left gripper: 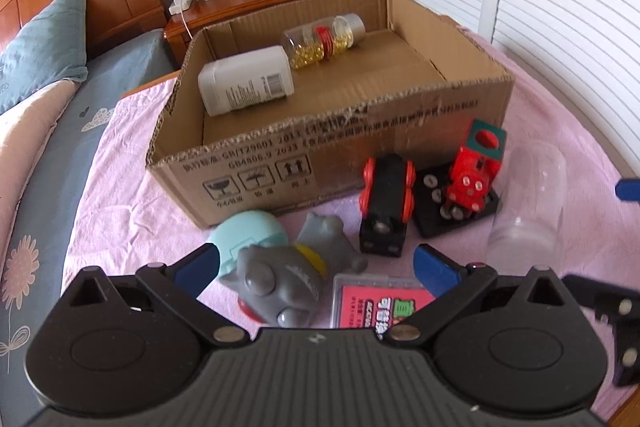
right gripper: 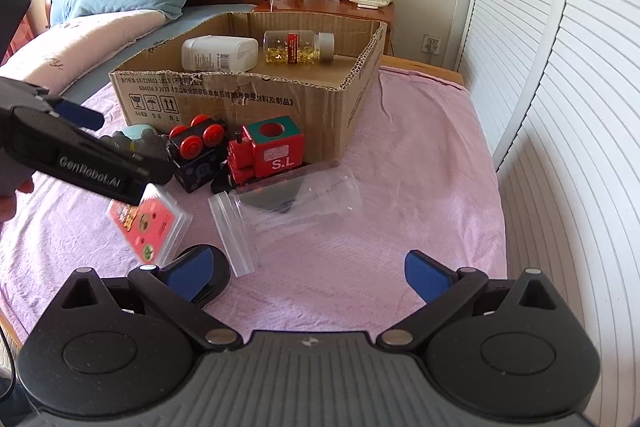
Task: Organize rigid objects
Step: 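Move the left gripper to the red card box while the right gripper approaches the black oval object, then close the left gripper on the red card box while the right gripper grasps the black oval object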
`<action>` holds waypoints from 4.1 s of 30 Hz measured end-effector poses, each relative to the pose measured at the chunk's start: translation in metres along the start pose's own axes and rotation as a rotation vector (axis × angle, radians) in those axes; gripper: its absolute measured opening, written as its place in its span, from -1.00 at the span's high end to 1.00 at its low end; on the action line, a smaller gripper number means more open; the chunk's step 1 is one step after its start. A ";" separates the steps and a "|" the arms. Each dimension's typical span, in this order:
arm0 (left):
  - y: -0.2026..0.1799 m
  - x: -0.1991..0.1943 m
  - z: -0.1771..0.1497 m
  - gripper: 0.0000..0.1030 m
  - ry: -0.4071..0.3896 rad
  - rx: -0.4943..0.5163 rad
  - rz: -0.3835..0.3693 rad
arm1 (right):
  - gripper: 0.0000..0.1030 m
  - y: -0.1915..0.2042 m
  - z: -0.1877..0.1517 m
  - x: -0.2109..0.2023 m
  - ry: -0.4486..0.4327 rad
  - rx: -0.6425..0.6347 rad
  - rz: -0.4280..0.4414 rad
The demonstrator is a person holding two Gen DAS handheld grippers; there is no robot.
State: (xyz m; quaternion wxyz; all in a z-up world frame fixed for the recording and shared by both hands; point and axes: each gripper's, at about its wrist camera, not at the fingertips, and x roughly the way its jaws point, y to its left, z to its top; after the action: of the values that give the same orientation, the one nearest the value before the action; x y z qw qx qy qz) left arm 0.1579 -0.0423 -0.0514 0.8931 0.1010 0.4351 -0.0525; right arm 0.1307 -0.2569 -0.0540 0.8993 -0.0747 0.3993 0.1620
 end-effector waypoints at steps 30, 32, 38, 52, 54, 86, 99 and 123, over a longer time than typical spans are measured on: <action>-0.005 -0.016 -0.057 -0.98 -0.055 0.059 -0.215 | -1.00 0.034 -0.040 0.003 0.104 -0.181 0.147; -0.006 -0.014 -0.060 -0.95 -0.063 0.059 -0.226 | -1.00 0.033 -0.041 0.002 0.098 -0.181 0.150; -0.010 -0.008 -0.059 -0.72 -0.054 0.074 -0.251 | -1.00 0.031 -0.044 -0.001 0.082 -0.181 0.152; 0.024 -0.023 -0.080 -0.72 -0.007 0.060 -0.217 | -1.00 0.031 -0.044 -0.002 0.070 -0.184 0.153; 0.031 -0.026 -0.086 -0.72 -0.004 0.048 -0.209 | -1.00 0.034 -0.042 -0.001 0.080 -0.187 0.152; 0.049 -0.024 -0.096 -0.75 -0.054 0.053 -0.240 | -1.00 0.080 -0.021 0.017 0.103 -0.268 0.224; 0.071 -0.028 -0.105 -0.76 -0.041 0.001 -0.199 | -1.00 0.093 -0.017 0.020 0.096 -0.309 0.258; 0.060 -0.020 -0.095 -0.86 -0.052 0.047 -0.233 | -1.00 0.094 -0.011 0.028 0.054 -0.356 0.304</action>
State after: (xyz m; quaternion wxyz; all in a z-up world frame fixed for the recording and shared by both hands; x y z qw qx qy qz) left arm 0.0837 0.0383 -0.0852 0.8894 0.0692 0.4191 -0.1690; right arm 0.1074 -0.1655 -0.0827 0.8262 -0.1755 0.3951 0.3612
